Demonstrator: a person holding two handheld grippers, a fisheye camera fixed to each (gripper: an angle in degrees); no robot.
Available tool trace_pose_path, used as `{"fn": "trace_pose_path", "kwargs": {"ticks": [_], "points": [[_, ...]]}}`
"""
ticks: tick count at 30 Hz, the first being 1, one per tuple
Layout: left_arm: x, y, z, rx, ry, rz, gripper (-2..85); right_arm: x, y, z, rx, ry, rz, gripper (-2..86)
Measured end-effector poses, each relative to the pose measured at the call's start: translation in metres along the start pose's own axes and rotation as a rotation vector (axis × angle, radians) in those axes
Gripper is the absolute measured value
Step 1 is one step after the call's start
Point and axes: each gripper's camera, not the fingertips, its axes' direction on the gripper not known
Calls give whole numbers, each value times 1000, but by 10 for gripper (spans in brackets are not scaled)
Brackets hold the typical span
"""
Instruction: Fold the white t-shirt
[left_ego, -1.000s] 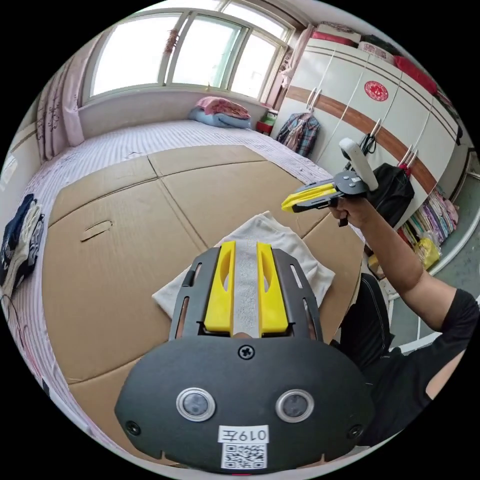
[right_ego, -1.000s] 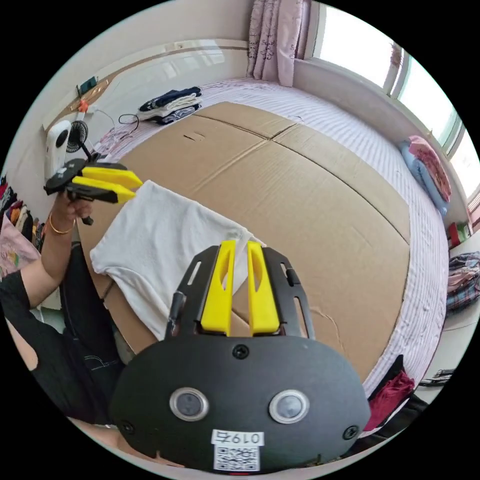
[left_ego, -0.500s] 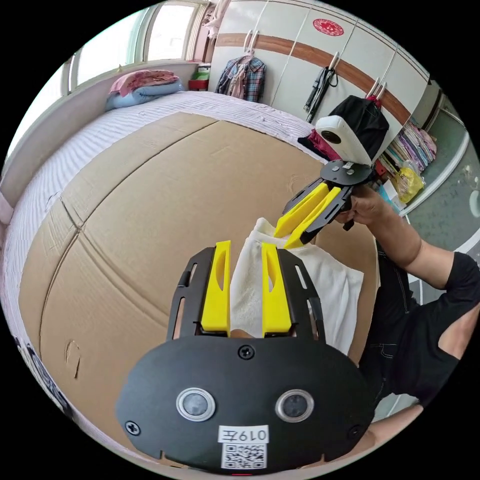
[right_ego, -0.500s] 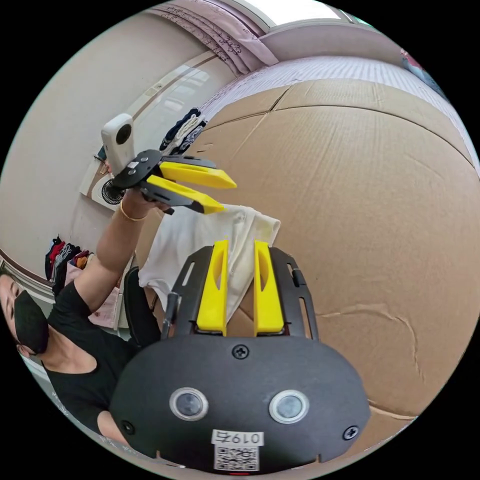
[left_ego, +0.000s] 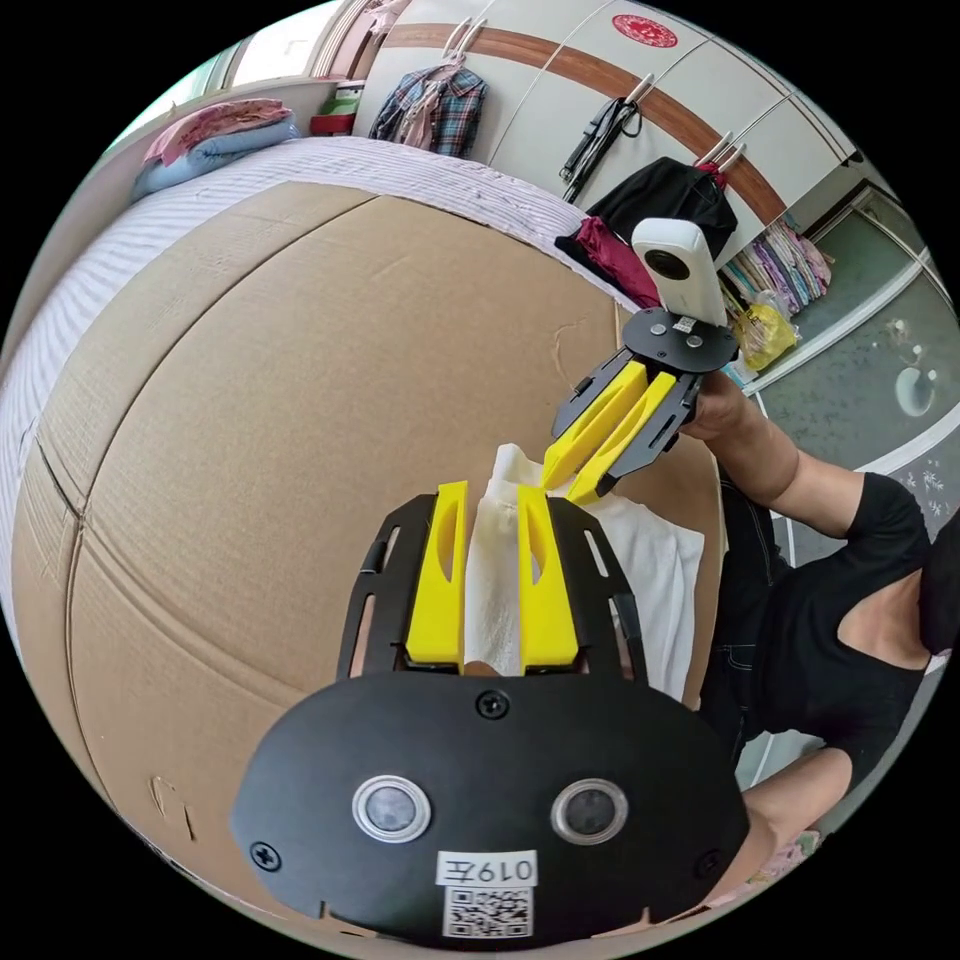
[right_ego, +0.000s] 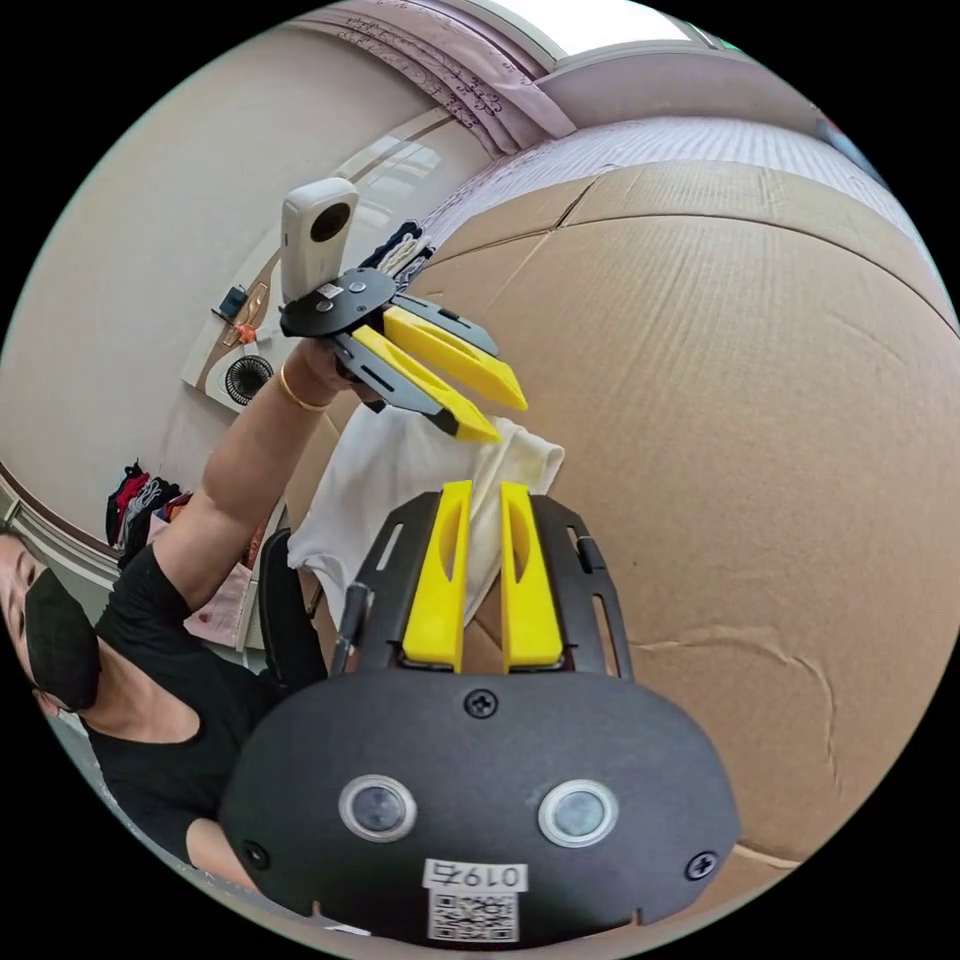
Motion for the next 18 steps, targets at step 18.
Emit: {"fn": "trace_pose_path", "kwargs": {"ticks": [18], "points": [[-37,-35,4,-36,33,-10,10,24,-29,-36,23,-16,22,35]]}}
